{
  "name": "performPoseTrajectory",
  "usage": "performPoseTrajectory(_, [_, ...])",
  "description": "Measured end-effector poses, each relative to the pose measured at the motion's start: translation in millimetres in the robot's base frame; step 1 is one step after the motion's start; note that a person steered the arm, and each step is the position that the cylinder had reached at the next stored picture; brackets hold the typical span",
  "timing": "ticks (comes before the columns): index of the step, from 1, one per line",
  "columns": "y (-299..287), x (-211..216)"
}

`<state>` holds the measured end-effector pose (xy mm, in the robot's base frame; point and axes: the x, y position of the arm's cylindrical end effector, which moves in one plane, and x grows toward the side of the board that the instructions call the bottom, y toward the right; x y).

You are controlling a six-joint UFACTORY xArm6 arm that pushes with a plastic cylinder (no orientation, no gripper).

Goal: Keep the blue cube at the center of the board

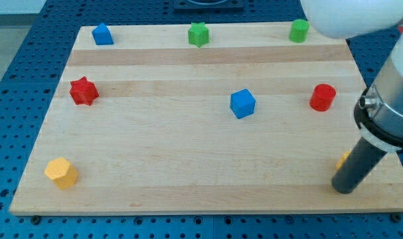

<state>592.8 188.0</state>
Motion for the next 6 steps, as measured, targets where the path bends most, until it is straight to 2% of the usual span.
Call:
performPoseTrajectory(1, [-74.8, -5.7])
performPoseTrajectory(2, [-117.2, -47.4])
performPoseTrajectory(3, [-102.5, -83.6])
performPoseTrajectory(4, [-111.9, -122.6])
performPoseTrajectory(5, [-127.3, -153.0])
performPoseTrajectory(6, [-167.8, -159.9])
